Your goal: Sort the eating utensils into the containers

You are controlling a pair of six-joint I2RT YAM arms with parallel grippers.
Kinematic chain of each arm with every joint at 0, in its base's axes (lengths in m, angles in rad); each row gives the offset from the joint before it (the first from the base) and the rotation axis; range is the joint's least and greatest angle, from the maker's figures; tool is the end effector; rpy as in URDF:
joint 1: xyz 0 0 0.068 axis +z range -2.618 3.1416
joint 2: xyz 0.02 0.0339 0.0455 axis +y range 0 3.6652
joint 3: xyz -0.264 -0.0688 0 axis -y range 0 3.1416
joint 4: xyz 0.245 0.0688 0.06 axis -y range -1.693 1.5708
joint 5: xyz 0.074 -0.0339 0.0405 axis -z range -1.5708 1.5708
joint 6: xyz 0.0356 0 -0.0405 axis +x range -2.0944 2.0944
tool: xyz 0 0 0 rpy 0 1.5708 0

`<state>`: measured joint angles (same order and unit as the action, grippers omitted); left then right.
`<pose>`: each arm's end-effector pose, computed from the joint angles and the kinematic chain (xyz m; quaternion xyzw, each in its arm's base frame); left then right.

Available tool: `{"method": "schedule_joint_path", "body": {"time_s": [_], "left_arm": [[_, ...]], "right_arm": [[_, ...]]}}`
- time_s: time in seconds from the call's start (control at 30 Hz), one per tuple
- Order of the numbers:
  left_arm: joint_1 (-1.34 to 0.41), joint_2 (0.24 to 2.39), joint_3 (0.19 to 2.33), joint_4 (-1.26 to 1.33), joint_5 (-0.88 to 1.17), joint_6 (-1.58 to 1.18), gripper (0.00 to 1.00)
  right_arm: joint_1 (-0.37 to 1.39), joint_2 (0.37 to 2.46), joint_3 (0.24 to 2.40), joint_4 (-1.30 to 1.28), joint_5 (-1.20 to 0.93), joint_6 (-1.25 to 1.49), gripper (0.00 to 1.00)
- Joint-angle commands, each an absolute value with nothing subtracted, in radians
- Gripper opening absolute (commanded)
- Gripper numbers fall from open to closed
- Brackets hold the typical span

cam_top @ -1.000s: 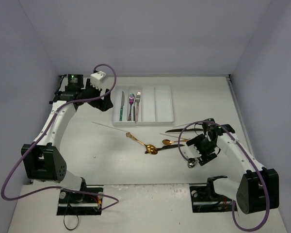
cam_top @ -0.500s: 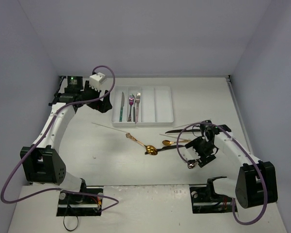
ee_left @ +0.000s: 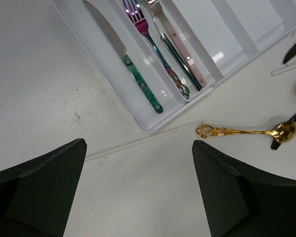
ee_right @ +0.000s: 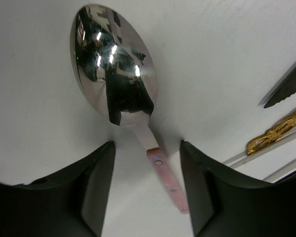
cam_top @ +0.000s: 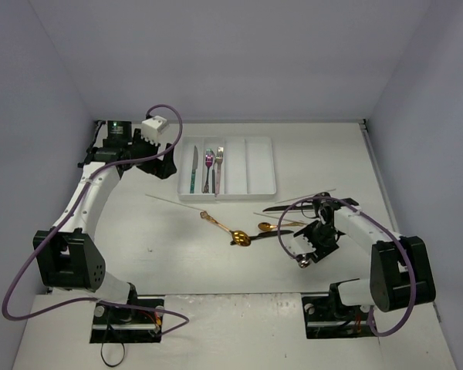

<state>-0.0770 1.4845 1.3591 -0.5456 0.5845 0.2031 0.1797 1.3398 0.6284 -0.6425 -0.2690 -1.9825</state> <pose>0.3266 -0.0449 0.3409 0.2444 0.8364 -0.2327 0.4320 0.2026 0.0464 0.1502 -0.8762 0.4506 -0.0014 0.1711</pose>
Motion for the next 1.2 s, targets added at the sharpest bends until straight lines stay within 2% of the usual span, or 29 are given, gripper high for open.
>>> {"method": "schedule_joint_path", "body": {"time_s": [0.0, 0.2, 0.27, 0.4, 0.5, 0.63, 0.7, 0.77, 0.9, 1.0, 1.17], "left_arm": [[-0.067, 1.455, 1.415, -0.537, 0.571, 0.224, 0.86], [-0.067, 1.476, 1.434, -0.535, 0.571, 0.239, 0.86], [-0.067, 1.482, 1.440, -0.535, 0.574, 0.244, 0.86], [-0.067, 1.494, 1.448, -0.537, 0.584, 0.258, 0.86], [-0.067, 1.503, 1.455, -0.537, 0.593, 0.258, 0.86], [-0.067, 1.509, 1.466, -0.537, 0.589, 0.222, 0.86], [-0.066, 1.508, 1.473, -0.536, 0.572, 0.190, 0.86], [-0.066, 1.499, 1.477, -0.529, 0.509, 0.135, 0.86], [-0.062, 1.480, 1.480, -0.503, 0.197, -0.051, 0.86], [-0.041, 1.462, 1.471, -0.511, 0.044, -0.126, 0.88], [0.032, 1.463, 1.448, -0.564, 0.009, -0.172, 0.88]], "right_arm": [[0.180, 1.375, 0.575, -0.573, -0.245, -2.248, 0.46], [0.183, 1.234, 0.527, -0.602, -0.257, -2.242, 0.10], [0.183, 1.180, 0.545, -0.647, -0.284, -2.234, 0.02], [0.186, 1.078, 0.639, -0.762, -0.342, -2.171, 0.00], [0.187, 1.049, 0.780, -0.851, -0.460, -2.044, 0.00], [0.189, 1.120, 1.020, -0.844, -0.643, -1.837, 0.00], [0.205, 1.222, 1.153, -0.782, -0.729, -1.603, 0.00], [0.229, 1.328, 1.247, -0.614, -0.745, -1.267, 0.00], [0.279, 1.615, 1.577, -0.491, -0.747, -0.849, 0.00], [0.311, 1.841, 1.845, -0.453, -0.715, -0.441, 0.00], [0.325, 2.161, 2.145, -0.352, -0.602, 0.171, 0.00]]}}
